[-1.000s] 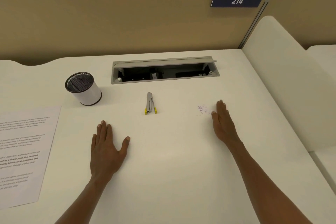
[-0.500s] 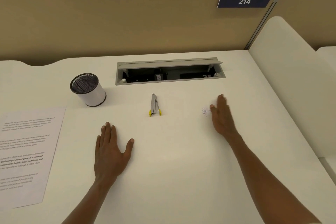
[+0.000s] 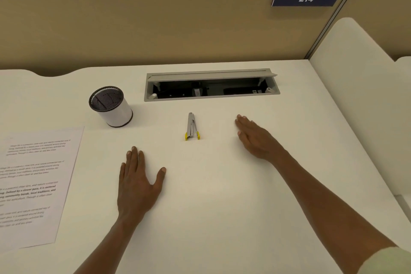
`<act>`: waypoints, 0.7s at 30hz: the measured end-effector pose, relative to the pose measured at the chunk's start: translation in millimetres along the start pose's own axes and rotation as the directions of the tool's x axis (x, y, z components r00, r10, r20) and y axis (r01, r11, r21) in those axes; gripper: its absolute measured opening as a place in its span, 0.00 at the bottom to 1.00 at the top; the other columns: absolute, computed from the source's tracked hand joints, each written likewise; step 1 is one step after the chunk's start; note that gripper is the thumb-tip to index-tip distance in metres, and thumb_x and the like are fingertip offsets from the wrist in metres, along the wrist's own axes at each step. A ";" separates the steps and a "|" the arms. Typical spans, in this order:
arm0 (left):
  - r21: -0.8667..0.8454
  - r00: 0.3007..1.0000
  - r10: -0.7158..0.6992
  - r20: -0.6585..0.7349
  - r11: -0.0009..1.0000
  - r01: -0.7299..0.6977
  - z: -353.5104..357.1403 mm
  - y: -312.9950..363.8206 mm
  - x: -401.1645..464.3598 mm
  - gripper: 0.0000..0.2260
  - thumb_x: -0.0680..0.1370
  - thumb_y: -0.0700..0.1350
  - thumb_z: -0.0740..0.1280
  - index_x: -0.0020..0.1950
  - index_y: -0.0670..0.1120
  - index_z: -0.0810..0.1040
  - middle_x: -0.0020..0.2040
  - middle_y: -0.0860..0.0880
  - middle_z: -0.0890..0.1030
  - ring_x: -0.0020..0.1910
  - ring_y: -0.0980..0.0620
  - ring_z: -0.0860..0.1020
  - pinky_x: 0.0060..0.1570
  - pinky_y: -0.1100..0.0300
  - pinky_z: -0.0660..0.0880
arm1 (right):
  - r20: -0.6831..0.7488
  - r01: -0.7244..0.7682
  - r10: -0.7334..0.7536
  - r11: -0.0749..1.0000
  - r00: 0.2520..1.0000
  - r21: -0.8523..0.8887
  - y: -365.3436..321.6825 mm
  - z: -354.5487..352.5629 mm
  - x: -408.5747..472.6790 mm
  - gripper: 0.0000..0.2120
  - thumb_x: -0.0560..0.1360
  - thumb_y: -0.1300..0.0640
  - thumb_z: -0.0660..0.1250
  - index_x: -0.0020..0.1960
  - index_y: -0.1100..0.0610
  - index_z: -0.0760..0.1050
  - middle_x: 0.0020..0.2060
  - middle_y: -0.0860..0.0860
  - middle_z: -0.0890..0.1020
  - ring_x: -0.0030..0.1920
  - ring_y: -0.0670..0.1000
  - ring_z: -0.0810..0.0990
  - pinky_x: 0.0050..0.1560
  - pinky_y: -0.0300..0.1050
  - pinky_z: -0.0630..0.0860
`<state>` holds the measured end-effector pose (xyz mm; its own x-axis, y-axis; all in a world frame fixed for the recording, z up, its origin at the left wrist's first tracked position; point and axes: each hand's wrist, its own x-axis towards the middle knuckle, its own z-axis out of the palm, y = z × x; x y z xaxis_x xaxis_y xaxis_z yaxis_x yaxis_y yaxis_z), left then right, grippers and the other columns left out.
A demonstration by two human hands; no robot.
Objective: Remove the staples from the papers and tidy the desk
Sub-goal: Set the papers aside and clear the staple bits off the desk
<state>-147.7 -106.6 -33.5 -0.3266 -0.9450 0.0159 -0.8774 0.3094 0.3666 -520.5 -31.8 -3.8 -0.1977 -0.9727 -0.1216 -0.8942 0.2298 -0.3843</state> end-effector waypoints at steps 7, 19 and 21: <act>-0.004 1.000 -0.001 0.000 1.000 0.001 0.8 -0.4 -0.6 0.42 0.76 0.68 0.51 0.81 0.40 0.56 0.83 0.46 0.51 0.82 0.51 0.47 0.80 0.51 0.49 | -0.210 -0.123 0.196 0.940 0.958 0.319 8.1 -3.7 -52.8 0.20 0.82 0.58 0.54 0.73 0.55 0.67 0.73 0.46 0.67 0.74 0.43 0.62 0.75 0.41 0.57; 0.000 1.000 0.007 0.003 1.000 -0.007 -1.7 0.2 -0.7 0.41 0.77 0.66 0.54 0.80 0.39 0.57 0.83 0.44 0.52 0.82 0.49 0.48 0.80 0.50 0.49 | -0.155 -0.180 0.183 0.983 0.971 0.035 -5.5 19.5 -46.0 0.24 0.81 0.62 0.55 0.76 0.62 0.58 0.77 0.55 0.57 0.78 0.54 0.54 0.77 0.47 0.51; -0.002 1.000 0.004 0.004 1.000 -0.004 -1.9 -0.4 -0.4 0.41 0.77 0.66 0.54 0.80 0.39 0.57 0.83 0.44 0.52 0.82 0.49 0.48 0.80 0.50 0.49 | -0.142 -0.145 0.141 0.989 0.980 -0.019 3.6 16.6 -50.1 0.23 0.80 0.64 0.55 0.75 0.59 0.63 0.76 0.54 0.62 0.76 0.53 0.60 0.75 0.51 0.59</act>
<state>-146.5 -106.6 -31.9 -0.3311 -0.9435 0.0136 -0.8754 0.3125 0.3689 -507.2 18.3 -14.3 -0.3765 -0.9254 -0.0435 -0.8636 0.3675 -0.3451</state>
